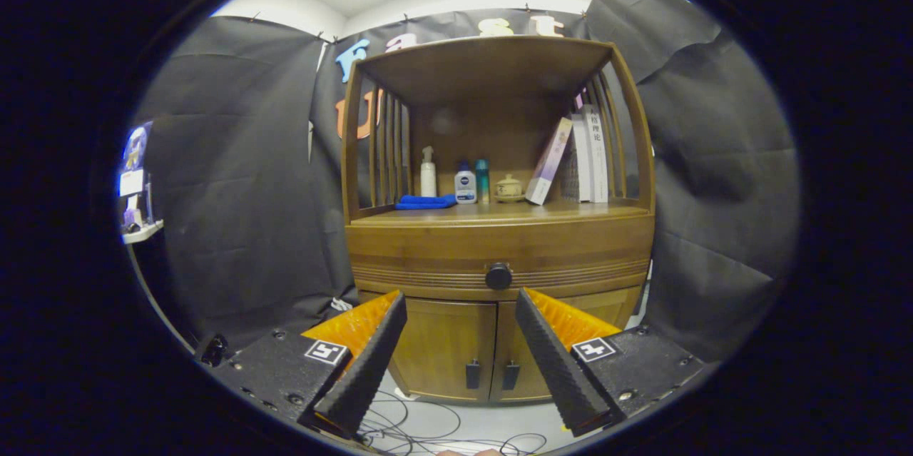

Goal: Pull open the drawer, take out the items inside it, and place them on the countertop above the cabinet.

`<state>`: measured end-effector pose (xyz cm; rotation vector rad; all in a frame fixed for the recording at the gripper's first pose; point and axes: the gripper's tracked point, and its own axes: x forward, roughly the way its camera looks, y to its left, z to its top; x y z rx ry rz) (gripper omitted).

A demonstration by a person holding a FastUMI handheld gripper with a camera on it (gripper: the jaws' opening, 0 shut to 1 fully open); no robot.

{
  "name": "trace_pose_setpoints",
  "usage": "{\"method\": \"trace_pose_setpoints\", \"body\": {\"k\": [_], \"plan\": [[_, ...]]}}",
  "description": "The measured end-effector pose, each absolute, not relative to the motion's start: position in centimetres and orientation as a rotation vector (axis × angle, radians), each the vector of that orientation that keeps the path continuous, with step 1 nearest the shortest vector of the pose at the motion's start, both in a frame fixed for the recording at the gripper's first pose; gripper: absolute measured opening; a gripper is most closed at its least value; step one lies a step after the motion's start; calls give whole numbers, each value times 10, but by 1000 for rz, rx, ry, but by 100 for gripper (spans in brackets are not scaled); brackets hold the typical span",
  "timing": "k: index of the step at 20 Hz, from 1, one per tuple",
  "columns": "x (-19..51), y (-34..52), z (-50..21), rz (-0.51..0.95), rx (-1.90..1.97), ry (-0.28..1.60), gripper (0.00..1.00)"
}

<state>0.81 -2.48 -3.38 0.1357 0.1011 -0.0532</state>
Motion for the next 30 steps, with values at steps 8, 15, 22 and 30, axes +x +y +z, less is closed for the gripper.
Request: {"method": "trace_pose_setpoints", "body": {"k": [8,15,22,30], "plan": [[42,-51,-44,-110,102,129,100],[111,-78,-52,-168,66,154,100],[168,-86,-91,-182,74,255,98],[195,-90,-102,-194,64,282,78]]}}
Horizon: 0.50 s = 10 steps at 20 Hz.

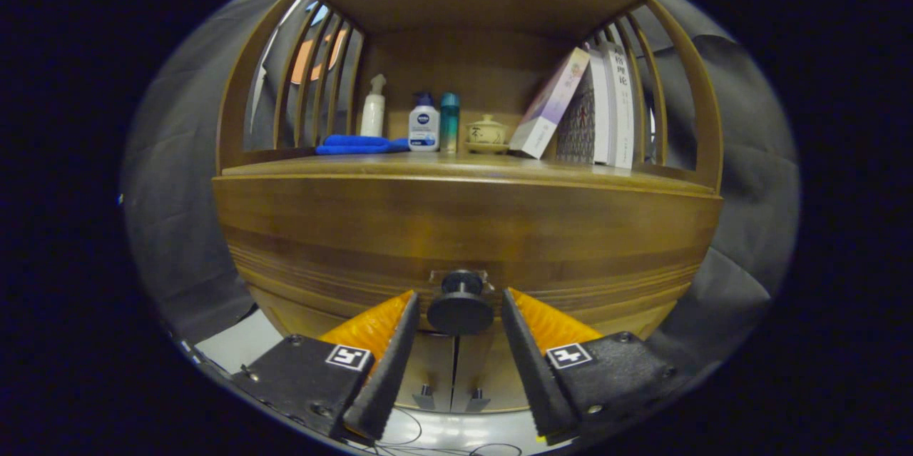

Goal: Pull open the drawer, take out the items inside it, and place them on the countertop above the cabinet.

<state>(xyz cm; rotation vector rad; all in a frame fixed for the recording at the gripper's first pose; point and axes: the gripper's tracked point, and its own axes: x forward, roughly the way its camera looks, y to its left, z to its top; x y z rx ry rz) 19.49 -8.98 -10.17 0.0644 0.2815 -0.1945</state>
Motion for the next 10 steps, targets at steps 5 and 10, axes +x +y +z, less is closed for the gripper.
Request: {"method": "trace_pose_setpoints", "body": {"k": [5,10], "plan": [[197,-93,-107,-225,94,298,53],[195,-92,-108,-215,82,279,40]]}}
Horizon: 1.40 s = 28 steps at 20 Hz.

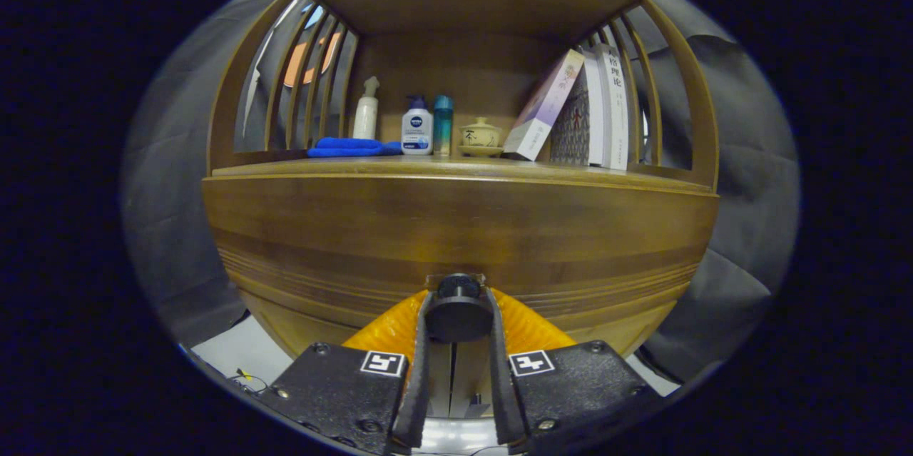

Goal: Pull open the drawer, take out the items inside it, and place them on the countertop above the cabinet.

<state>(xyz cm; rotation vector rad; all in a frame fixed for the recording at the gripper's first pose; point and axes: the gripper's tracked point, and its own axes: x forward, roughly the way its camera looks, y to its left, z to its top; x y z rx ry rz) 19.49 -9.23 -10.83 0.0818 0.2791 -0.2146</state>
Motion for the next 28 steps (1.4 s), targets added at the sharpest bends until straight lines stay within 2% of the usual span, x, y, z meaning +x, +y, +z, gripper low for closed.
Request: {"method": "trace_pose_setpoints", "body": {"k": [3,18,28], "plan": [[183,-91,-109,-209,79,296,37],[63,-71,-109,-167,91,318,37],[9,-58,-118,-104,92,344,37]]}}
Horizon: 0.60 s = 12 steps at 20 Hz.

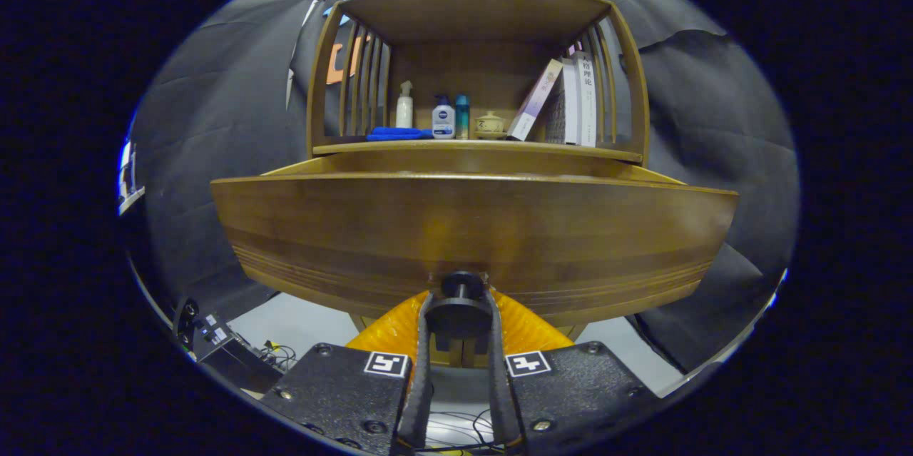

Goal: Pull open the drawer, take out the items inside it, and place them on the countertop above the cabinet.

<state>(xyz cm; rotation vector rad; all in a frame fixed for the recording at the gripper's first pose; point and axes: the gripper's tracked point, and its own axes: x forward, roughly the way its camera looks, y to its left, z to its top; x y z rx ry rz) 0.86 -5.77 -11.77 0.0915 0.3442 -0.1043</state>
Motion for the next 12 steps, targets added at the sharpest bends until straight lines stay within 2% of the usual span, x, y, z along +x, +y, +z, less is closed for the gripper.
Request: {"method": "trace_pose_setpoints", "body": {"k": [11,12], "plan": [[-13,-49,-122,-65,70,403,37],[-14,-48,-121,-57,77,425,40]]}}
